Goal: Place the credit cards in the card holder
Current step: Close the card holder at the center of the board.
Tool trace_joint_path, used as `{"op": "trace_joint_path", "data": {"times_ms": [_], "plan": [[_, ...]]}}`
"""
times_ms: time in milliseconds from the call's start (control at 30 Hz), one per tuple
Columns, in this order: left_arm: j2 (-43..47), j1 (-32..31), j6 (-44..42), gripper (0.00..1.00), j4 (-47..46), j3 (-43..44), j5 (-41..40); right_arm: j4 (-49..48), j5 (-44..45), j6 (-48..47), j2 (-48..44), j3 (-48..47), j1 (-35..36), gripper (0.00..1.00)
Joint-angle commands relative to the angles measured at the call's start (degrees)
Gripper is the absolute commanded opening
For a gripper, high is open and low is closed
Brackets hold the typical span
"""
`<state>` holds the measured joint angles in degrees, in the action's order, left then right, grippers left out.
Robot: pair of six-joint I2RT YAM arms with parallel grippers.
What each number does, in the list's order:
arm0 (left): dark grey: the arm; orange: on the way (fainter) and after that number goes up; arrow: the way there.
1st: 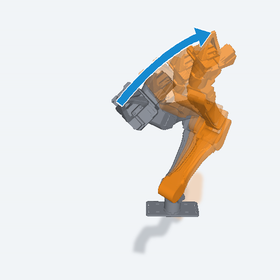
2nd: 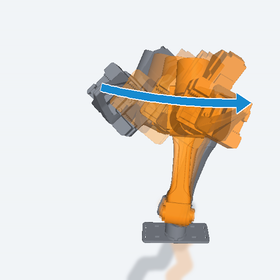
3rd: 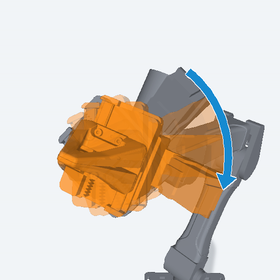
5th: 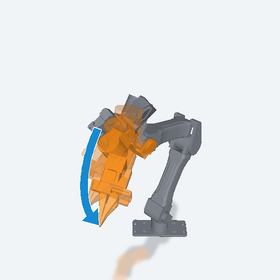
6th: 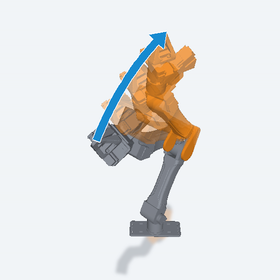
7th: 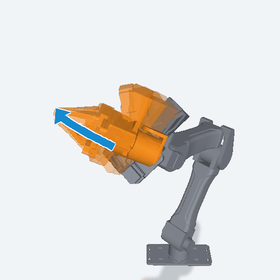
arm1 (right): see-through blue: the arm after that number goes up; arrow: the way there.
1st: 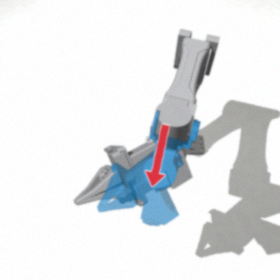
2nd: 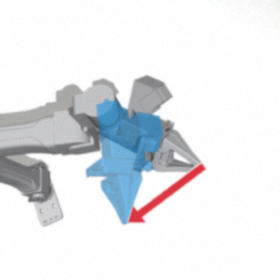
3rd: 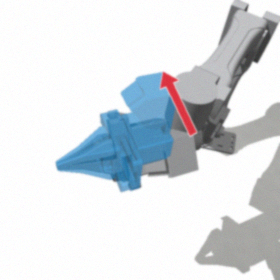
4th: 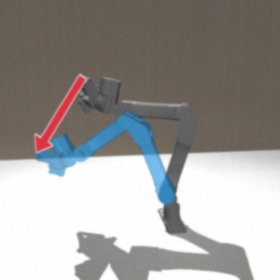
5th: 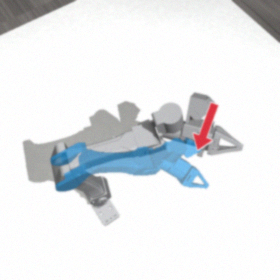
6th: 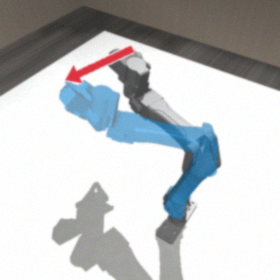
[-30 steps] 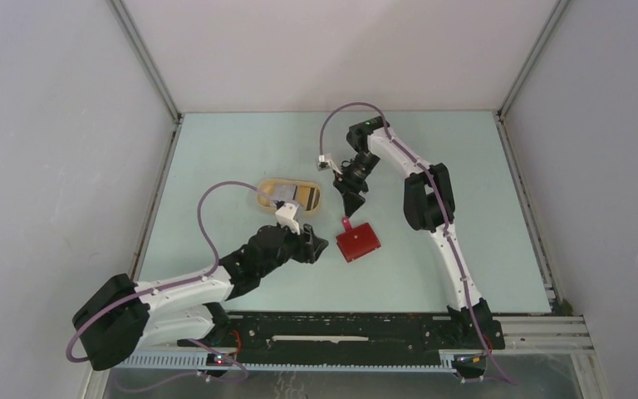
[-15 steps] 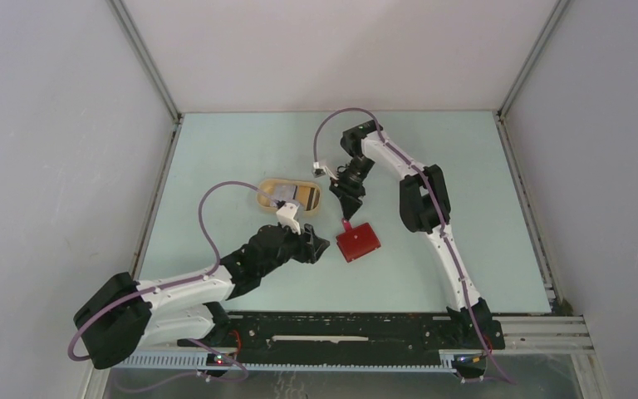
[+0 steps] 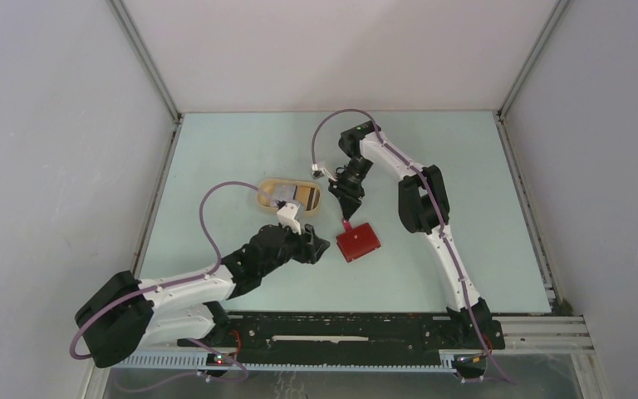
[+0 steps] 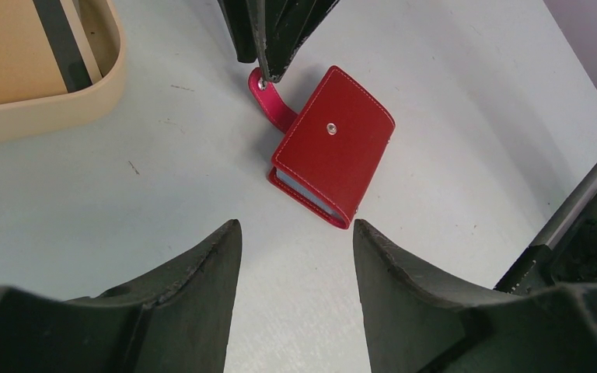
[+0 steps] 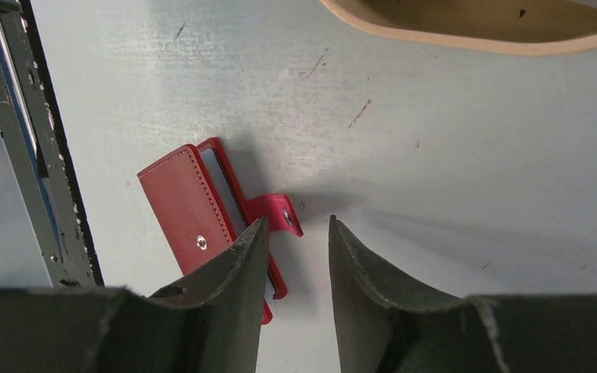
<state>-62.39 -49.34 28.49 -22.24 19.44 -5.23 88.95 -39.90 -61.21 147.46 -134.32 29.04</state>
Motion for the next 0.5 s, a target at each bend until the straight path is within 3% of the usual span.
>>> {"op": "trace_joint_path", "data": {"times_ms": [0,467], "plan": [[-0.54,0.41,0.33,0.59,-2.55,-1.59,0.8,2.72,0.08,-1.43,-0.71,-0.02,0.83,0.42],[-0.79,0.54,0.45,0.6,-2.86,-1.6,1.09,2.72,0.39,-2.21,-1.17,0.91,1.2,0.2]]}}
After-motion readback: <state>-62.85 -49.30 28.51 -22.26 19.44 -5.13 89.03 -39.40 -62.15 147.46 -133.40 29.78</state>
